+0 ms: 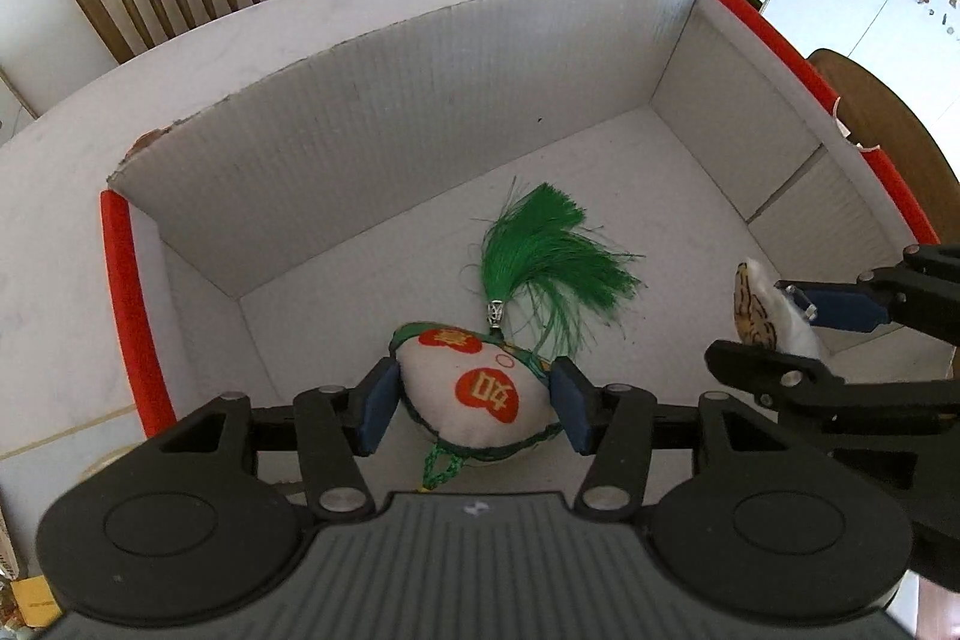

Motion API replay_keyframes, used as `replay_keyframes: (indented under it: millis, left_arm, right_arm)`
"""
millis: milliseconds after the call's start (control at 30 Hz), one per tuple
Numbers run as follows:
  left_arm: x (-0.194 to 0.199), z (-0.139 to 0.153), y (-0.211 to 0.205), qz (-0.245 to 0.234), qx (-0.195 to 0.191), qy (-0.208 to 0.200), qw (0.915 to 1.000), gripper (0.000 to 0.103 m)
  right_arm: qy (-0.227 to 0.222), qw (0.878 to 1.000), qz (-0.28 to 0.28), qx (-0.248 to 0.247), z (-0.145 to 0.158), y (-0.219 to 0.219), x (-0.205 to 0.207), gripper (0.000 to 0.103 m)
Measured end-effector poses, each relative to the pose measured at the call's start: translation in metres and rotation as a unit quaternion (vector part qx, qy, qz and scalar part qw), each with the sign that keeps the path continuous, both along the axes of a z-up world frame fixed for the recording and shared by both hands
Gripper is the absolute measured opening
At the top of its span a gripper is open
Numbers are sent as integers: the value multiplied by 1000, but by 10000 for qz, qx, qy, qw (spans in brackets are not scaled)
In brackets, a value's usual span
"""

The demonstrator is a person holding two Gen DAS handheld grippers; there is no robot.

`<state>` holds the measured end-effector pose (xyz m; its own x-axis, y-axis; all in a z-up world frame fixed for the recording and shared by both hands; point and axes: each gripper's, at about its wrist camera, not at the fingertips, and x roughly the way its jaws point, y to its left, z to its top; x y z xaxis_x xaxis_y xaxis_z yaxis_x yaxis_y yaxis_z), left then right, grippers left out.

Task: Organize objects
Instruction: 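Open both grippers to drop the rabbit figure and sachet into the box, then move both grippers back over the cluttered table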

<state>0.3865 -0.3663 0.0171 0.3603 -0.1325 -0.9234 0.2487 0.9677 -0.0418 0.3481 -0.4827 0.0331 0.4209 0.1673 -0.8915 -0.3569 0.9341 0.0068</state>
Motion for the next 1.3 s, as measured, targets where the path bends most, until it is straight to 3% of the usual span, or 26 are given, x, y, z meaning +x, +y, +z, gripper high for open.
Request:
replay_keyframes:
  millis: [133,200,400,500,800,933,1200,1300]
  left_arm:
    - [-2,2,0,9,-38,-13,10000,57]
    - [-2,3,-1,42,-58,-25,10000,59]
    - [-12,16,-2,36,-155,-157,9998,63]
    - [-17,26,0,73,-177,-270,9995,74]
    - [-45,64,18,363,-431,-762,9955,75]
    - [-64,83,28,447,-465,-1041,9925,82]
    - [-103,110,57,572,-630,-1402,9865,86]
    - [-119,114,73,680,-714,-1476,9841,94]
  right_arm:
    - [-61,9999,103,-47,-1,1,-2,48]
    - [-133,9998,120,-69,0,3,-5,59]
    - [-259,9995,162,31,11,-2,-12,63]
    - [-334,9993,136,97,19,-6,-17,67]
    - [-597,9976,102,339,50,-16,-36,71]
    - [-750,9960,135,458,64,-17,-49,78]
    - [-1016,9924,201,670,89,-8,-72,84]
    - [-1091,9911,237,728,95,0,-81,86]
